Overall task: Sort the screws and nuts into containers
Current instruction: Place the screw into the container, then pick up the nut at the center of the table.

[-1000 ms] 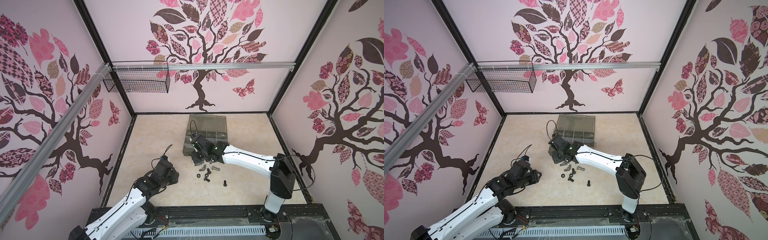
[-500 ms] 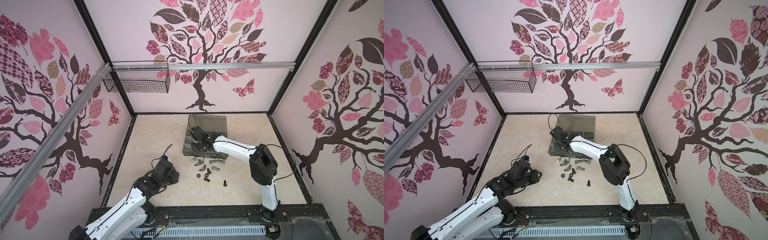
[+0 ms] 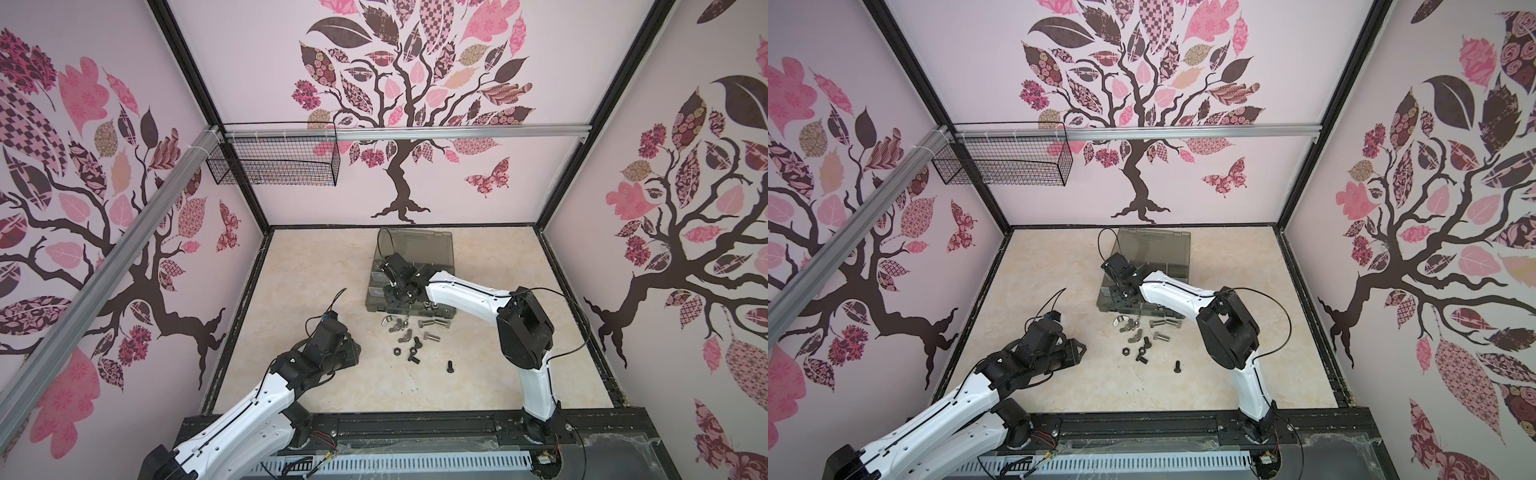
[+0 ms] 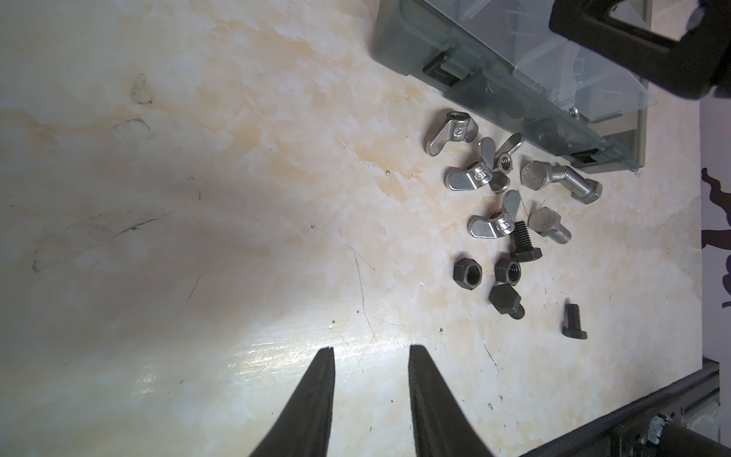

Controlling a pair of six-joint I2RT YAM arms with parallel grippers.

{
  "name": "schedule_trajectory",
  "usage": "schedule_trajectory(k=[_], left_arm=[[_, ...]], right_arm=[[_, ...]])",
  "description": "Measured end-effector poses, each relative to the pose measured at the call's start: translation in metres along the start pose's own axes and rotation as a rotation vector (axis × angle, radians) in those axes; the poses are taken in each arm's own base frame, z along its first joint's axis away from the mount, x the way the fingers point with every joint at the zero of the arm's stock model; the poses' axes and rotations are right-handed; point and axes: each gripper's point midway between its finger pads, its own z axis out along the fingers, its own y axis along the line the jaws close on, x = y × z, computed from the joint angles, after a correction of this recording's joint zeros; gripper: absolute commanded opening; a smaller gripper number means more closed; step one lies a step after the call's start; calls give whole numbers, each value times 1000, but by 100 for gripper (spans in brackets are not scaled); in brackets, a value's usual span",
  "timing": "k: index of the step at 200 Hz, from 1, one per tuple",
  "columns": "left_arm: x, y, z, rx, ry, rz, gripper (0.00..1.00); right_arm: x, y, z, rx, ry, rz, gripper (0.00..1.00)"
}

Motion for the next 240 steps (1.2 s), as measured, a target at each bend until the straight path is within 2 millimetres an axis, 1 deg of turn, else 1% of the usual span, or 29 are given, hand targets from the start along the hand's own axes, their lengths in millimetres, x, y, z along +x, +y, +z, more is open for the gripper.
schedule_trajectory(k=[12, 40, 78, 100, 119, 140, 158, 189, 215, 240], left_arm=[[0, -1, 0, 2, 2, 1, 35], [4, -3, 3, 5, 16, 14, 35], [16, -10, 8, 3, 51, 70, 36], [24, -13, 14, -10, 83, 104, 36], [28, -14, 20, -26, 103, 118, 36], [29, -16, 25, -38, 116, 132, 37], [26, -21, 27, -38, 119, 149, 37], [23, -35, 33, -35, 130, 195, 38], [28, -47, 41, -49, 162, 264, 40], [32, -58, 52, -67, 195, 320, 40]], right_arm=[[0, 0, -1, -5, -3, 0, 39], [12, -4, -8, -8, 15, -1, 39], [29, -12, -28, -23, 15, 2, 39], [44, -19, -42, -29, 17, 5, 40], [58, -26, -55, -31, 19, 13, 40], [73, -34, -67, -31, 19, 26, 40], [84, -41, -75, -33, 13, 42, 40], [105, -50, -83, -30, 20, 66, 40], [123, -58, -84, -22, 37, 86, 40], [133, -63, -86, -18, 45, 100, 40]])
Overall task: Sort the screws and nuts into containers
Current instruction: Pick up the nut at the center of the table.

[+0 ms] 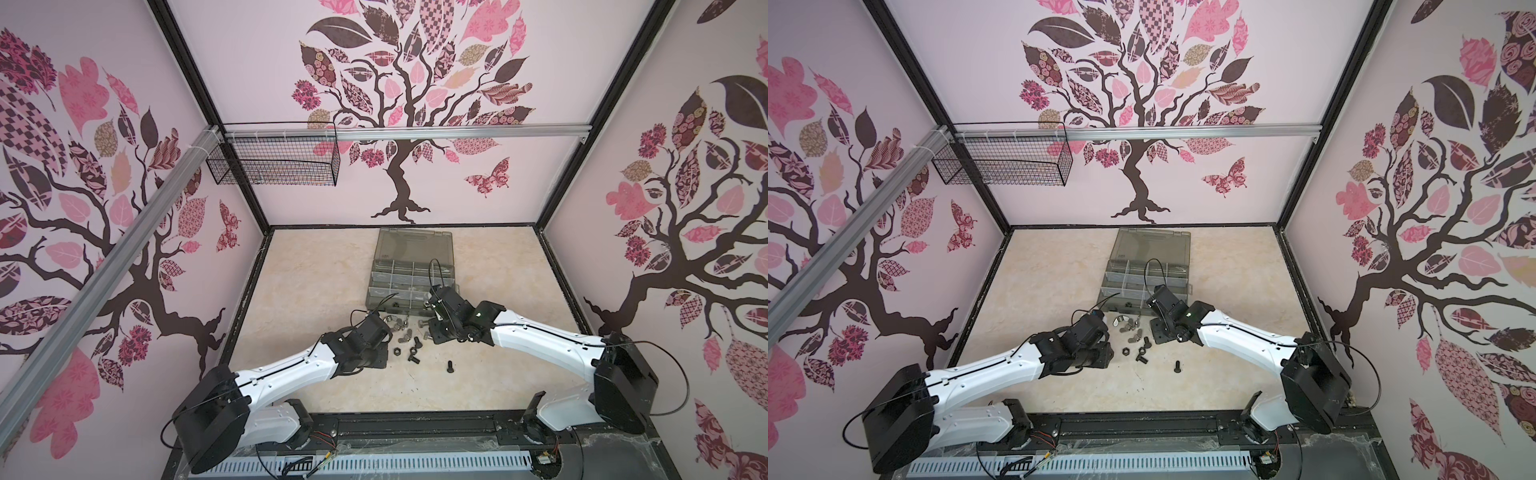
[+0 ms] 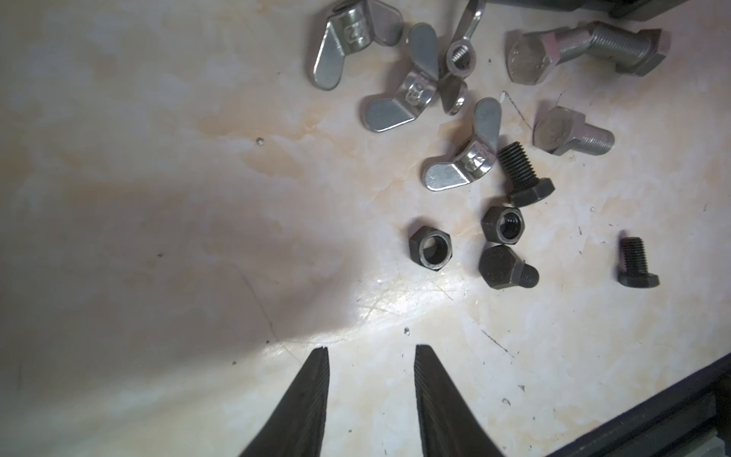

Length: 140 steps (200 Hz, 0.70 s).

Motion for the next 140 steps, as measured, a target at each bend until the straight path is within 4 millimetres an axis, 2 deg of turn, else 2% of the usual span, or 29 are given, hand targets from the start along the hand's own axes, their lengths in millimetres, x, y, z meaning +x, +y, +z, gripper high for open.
schedule_trajectory(k=[65, 140], left_arm=[[-6, -10, 20, -45, 49, 82, 44], [-14, -23, 35, -64, 75, 137, 45]], right_arm=[[5, -4, -8, -8, -15, 26, 41], [10, -6, -6, -2, -4, 31, 41]])
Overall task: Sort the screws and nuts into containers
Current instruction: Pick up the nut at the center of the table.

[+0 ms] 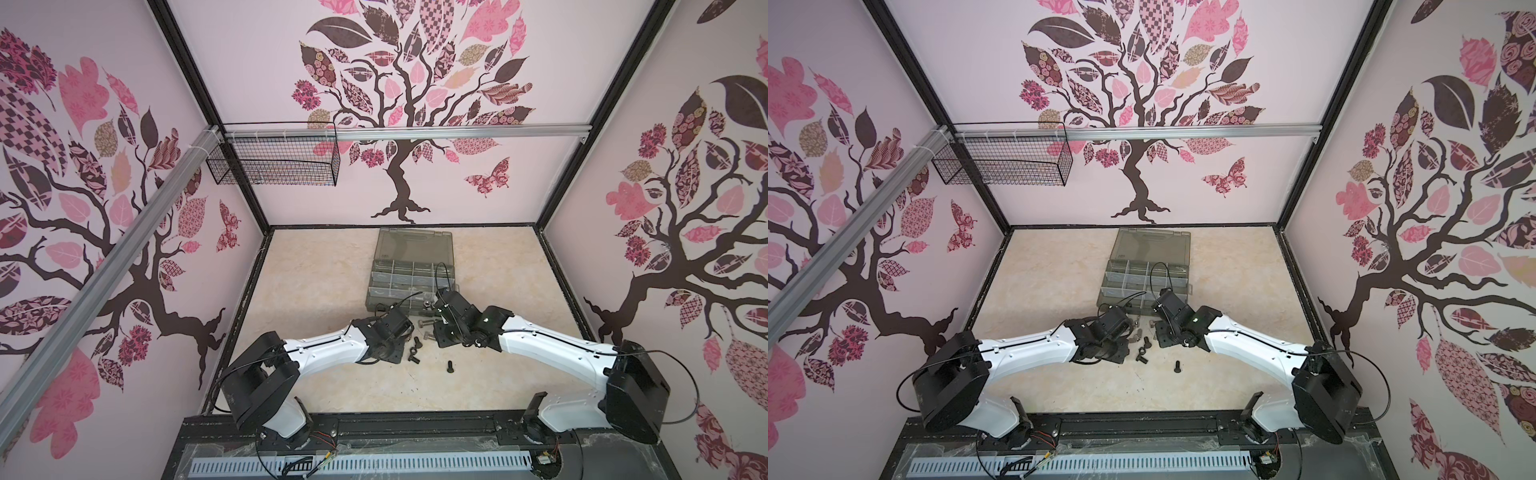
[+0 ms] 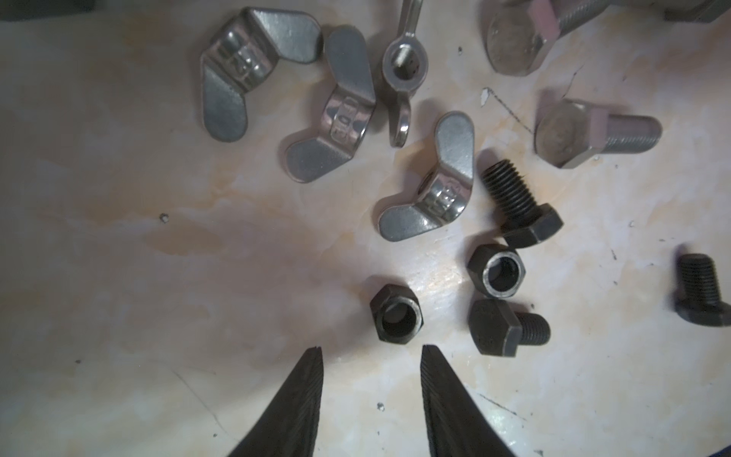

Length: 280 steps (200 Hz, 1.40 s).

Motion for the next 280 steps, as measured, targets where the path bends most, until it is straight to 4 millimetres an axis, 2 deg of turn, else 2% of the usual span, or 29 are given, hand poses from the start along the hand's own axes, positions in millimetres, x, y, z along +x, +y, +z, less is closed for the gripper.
schedule_trajectory(k=[43, 95, 223, 256, 269, 280], left_arm=[[-7, -7, 4, -3, 0, 14, 44], [-1, -7, 18, -40, 41, 48, 41], [0, -1, 22, -90, 45, 77, 17], [-6, -1, 15, -98, 34, 91, 17], [-15, -2, 5, -86, 10, 89, 17], [-29, -1, -8, -71, -30, 75, 17]], right_arm=[[2, -1, 0, 1, 2, 1, 41], [-1, 0, -5, -7, -13, 4, 41], [3, -2, -2, -1, -4, 3, 41], [3, -3, -3, 1, -7, 3, 41], [2, -3, -4, 0, -11, 3, 41], [1, -3, -7, -1, -20, 3, 41]])
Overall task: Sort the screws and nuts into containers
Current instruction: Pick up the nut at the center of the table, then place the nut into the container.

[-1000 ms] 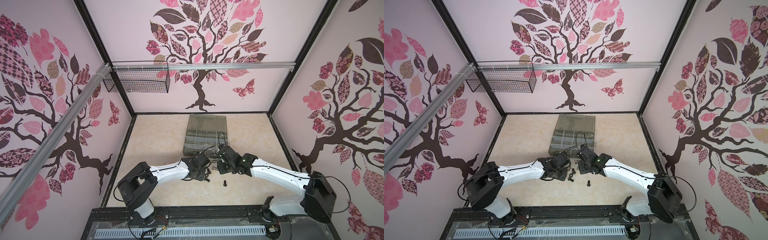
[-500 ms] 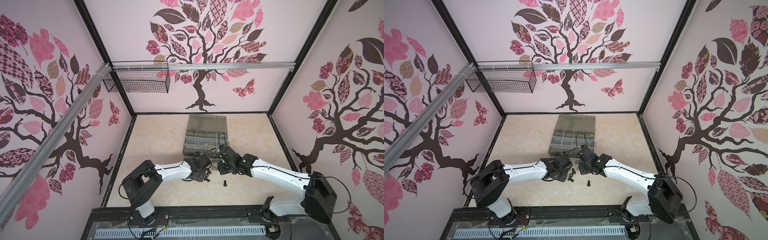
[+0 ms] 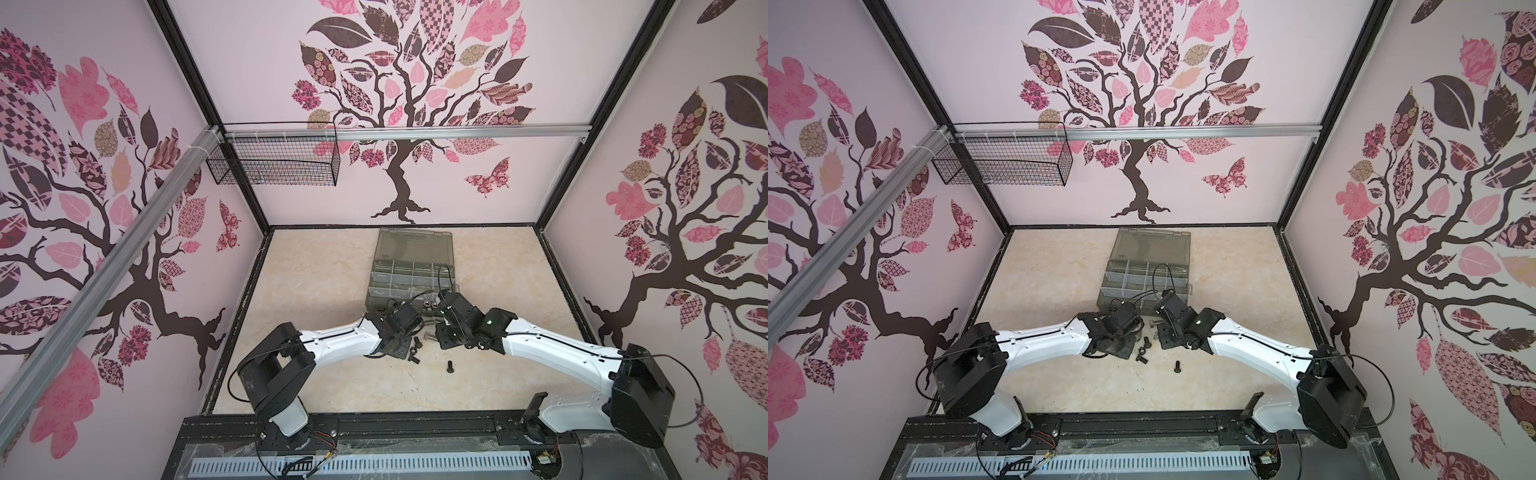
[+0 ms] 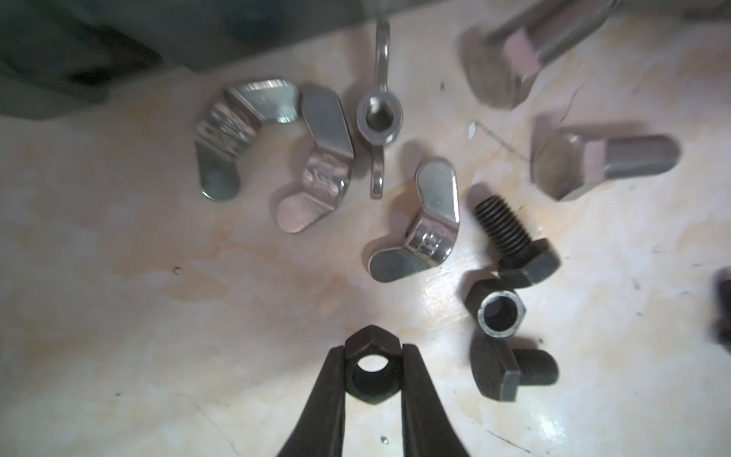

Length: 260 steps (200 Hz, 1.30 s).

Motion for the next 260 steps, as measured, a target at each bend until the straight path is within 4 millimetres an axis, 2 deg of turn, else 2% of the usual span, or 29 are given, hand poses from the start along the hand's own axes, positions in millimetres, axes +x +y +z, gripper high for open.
schedule_trajectory(k=[50, 63, 80, 100, 123, 152, 178, 232, 260], left_arm=[[-100, 33, -49, 15, -195, -99, 17], [-119, 36, -52, 14, -217, -102, 17], [-137, 40, -43, 9, -215, -99, 17], [-139, 43, -22, -4, -167, -88, 18], [-129, 43, 5, -14, -92, -74, 20], [-122, 44, 20, -9, -42, -80, 28], [-124, 49, 21, -2, -41, -102, 38], [-130, 48, 16, 15, -57, -109, 40], [-131, 48, -7, 34, -110, -123, 40]], right_arm=[[-3, -1, -5, 1, -19, 1, 41], [-3, -1, -5, 1, -19, 1, 41], [-3, -1, -5, 1, -17, 3, 41], [-2, -1, -5, 2, -16, 4, 41], [-2, -2, -7, 1, -18, 5, 41], [-2, -3, -13, -3, -27, 11, 41], [0, -5, -17, -4, -34, 19, 41], [3, -7, -17, 4, -26, 24, 41], [8, -11, -14, 14, -16, 25, 42]])
